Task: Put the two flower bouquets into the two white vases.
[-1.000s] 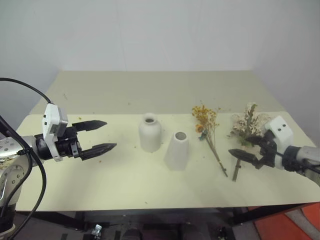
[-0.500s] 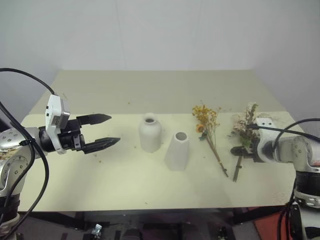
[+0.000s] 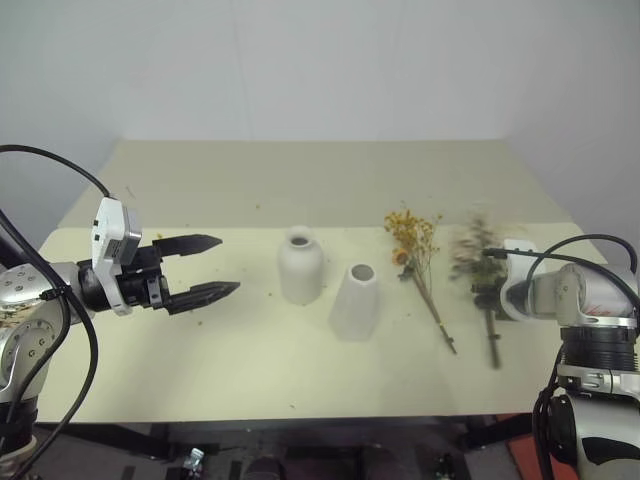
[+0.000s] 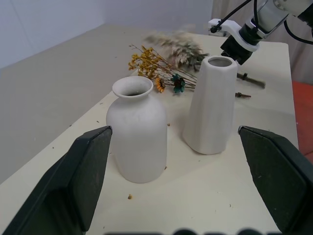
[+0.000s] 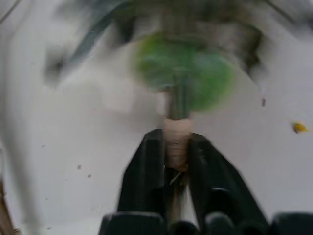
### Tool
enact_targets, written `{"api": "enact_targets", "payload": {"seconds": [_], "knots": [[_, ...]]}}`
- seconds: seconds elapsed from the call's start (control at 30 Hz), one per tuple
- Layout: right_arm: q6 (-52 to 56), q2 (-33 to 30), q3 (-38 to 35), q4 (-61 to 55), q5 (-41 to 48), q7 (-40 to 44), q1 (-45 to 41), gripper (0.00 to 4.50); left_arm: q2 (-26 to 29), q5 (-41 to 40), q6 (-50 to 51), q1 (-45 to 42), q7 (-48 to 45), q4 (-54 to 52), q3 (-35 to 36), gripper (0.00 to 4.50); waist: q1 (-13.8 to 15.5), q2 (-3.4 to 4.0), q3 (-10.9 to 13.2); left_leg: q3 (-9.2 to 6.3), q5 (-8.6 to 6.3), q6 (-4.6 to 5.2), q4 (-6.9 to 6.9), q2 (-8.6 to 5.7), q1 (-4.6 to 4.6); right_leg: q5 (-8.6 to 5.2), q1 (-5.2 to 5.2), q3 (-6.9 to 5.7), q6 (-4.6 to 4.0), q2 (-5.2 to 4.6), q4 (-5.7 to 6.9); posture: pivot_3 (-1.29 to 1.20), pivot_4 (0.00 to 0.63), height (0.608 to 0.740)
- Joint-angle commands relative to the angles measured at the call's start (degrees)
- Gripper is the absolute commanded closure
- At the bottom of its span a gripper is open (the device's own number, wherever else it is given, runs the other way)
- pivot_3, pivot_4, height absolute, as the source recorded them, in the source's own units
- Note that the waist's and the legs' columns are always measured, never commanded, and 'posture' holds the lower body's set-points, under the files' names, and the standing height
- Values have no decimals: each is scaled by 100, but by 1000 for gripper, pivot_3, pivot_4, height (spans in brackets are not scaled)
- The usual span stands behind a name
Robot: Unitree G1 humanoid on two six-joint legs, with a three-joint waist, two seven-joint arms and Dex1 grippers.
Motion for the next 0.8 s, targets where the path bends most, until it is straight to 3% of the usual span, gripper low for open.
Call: {"api": "enact_targets", "payload": {"seconds": [0.03, 0.23, 0.4, 0.6, 0.8], "knots": [[-89, -33, -167, -86, -140, -112, -119, 4266, 55, -57, -85, 14, 11, -150, 229, 0, -6, 0, 0, 0, 0, 0, 0, 0, 0, 0, 0, 0, 0, 0, 0, 0, 150, 740], [-367, 153, -711, -611, -175, -299, -231, 4266, 36, -22, -121, -154, -12, -41, 108, 0, -28, 0, 0, 0, 0, 0, 0, -1, -2, 0, 0, 0, 0, -1, -1, 0, 150, 740], [-2497, 950, -1454, -1637, 17, -571, -212, 4266, -8, 8, -147, -354, -23, 75, -4, 0, -99, 3, 2, -1, 0, 0, 0, 0, -2, 1, -1, 0, 2, 0, 1, 0, 150, 740], [-3738, 1579, -1574, -2362, 1056, 353, -76, 4266, -54, 89, -215, -628, -65, 306, -141, 0, -123, 5, 3, -2, 0, 0, -3, 3, -1, 1, -1, 0, 2, 1, 0, 0, 150, 740], [-4502, 2357, -1048, -2443, 1976, 1021, -506, 4266, -83, 170, -233, -885, -61, 486, -269, 0, -130, 13, 8, -3, 0, 0, -2, 3, 4, 2, -2, 0, 1, 3, 10, 0, 150, 740]]}}
